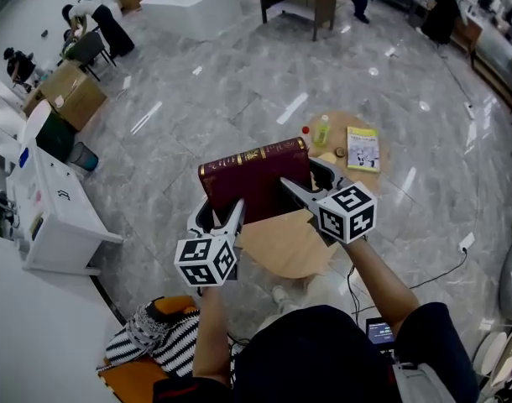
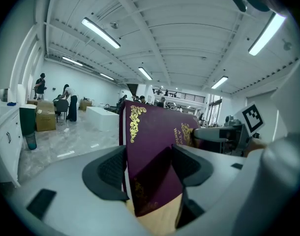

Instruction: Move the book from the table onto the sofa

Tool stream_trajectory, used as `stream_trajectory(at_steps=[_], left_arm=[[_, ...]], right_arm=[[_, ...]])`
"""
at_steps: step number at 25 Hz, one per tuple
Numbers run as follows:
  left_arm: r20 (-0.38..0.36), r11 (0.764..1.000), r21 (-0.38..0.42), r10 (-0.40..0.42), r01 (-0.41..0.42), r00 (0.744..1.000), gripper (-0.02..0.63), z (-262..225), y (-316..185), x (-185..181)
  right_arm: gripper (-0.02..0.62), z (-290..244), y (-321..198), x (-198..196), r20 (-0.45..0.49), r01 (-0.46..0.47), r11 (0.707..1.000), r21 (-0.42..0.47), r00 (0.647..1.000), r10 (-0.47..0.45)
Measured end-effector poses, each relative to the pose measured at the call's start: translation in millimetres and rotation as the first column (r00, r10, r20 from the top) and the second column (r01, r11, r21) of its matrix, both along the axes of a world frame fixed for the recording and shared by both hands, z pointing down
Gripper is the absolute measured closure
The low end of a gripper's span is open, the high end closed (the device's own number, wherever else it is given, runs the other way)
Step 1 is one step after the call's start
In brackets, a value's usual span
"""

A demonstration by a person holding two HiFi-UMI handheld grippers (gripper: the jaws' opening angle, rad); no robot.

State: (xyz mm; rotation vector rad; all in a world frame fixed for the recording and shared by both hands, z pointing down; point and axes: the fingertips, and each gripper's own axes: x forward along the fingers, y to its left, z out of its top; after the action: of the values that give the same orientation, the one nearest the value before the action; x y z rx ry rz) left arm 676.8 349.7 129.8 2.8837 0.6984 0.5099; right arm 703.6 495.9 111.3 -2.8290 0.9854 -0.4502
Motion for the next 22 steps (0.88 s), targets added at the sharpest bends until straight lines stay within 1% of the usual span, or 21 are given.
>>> stream_trajectory(at_steps=[6,10,13,19,22], left_arm=[[-0.037,1.000,0.013,0.019,-0.018,0.999,0.307,-19,-9,-13],[-0.043,1.000,0.000,0.023,-0.023,0.999,0.307,-18,9,-26],[-0.045,1.000,-0.009,0.020,-0.020,0.999,0.307,-30,12,-23],[-0.059,1.000,-0.011,-0.012,0.012,0.998,0.308,-50,28,-37],[-0.078,0.999,-0.002,-0.042,0.042,0.996,0.308,-45,40,-50]], right_arm=[[0.302,-17,-8,-15,-0.029,-0.014,1.000,0.022,0.999,0.015],[0.303,-17,11,-29,-0.039,-0.029,0.999,0.037,0.999,0.030],[0.302,-30,14,-24,-0.043,-0.029,0.998,0.048,0.999,0.031],[0.304,-50,30,-32,-0.062,0.006,0.998,0.064,0.998,-0.002],[0.304,-44,41,-40,-0.077,0.043,0.997,0.066,0.996,-0.038]])
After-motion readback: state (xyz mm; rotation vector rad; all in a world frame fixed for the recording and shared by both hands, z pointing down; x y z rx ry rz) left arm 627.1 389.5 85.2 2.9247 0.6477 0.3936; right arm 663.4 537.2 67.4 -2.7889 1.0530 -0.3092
